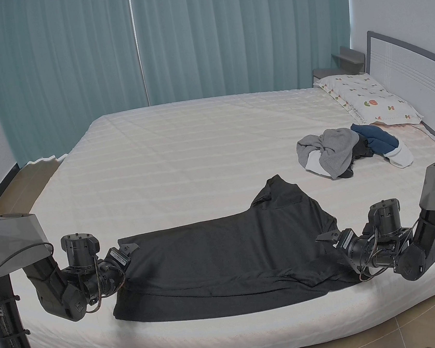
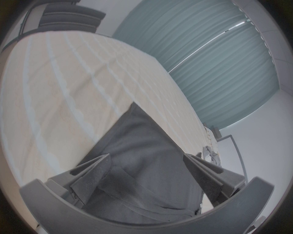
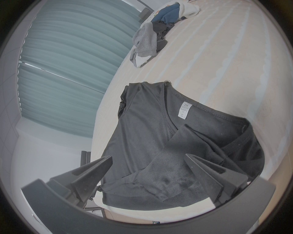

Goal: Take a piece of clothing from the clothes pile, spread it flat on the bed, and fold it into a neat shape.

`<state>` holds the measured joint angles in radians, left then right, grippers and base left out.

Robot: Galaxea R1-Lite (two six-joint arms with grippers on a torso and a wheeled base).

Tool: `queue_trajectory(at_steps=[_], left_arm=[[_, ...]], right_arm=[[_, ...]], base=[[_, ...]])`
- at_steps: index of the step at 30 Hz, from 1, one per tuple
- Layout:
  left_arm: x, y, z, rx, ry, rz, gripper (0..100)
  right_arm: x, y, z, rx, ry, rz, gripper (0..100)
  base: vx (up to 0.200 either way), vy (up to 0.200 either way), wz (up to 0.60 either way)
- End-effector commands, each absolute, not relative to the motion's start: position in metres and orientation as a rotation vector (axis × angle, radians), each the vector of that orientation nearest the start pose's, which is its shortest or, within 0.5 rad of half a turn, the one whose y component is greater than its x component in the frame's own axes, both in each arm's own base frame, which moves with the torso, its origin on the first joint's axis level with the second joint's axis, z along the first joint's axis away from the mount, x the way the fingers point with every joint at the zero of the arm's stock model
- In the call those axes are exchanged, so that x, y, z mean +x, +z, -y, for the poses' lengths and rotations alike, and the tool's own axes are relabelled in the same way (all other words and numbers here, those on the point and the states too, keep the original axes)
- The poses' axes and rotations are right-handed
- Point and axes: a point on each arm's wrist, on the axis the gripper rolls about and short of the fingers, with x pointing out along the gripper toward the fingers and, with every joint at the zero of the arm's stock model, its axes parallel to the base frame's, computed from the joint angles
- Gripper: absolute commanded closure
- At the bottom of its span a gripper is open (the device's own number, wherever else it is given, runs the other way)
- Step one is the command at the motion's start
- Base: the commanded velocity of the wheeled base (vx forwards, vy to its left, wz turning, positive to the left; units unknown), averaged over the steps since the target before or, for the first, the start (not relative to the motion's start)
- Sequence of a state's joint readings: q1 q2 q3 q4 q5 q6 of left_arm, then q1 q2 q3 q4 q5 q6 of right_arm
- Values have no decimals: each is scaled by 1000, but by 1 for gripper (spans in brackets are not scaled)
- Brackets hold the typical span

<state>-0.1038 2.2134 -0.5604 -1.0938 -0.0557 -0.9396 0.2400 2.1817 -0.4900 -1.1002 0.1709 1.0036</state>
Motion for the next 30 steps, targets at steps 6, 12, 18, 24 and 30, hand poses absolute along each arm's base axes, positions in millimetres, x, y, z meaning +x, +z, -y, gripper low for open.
queue_trajectory(at_steps=[6,12,18,24,30], left_arm=[[321,-1,32,-945,113,-634,0],[323,-5,32,-945,118,-639,0],[325,-7,32,-944,121,-639,0],[325,-8,32,-943,125,-642,0],[325,-10,32,-941,125,-644,0]], right_arm=[[294,-19,-98,889,39,-823,0],[292,-15,-98,887,39,-813,0],[286,12,-96,894,57,-787,0],[276,10,-108,867,66,-850,0],[275,-6,-112,841,36,-893,0]], base=[[0,0,0],[0,0,0],[0,0,0],[0,0,0],[0,0,0]])
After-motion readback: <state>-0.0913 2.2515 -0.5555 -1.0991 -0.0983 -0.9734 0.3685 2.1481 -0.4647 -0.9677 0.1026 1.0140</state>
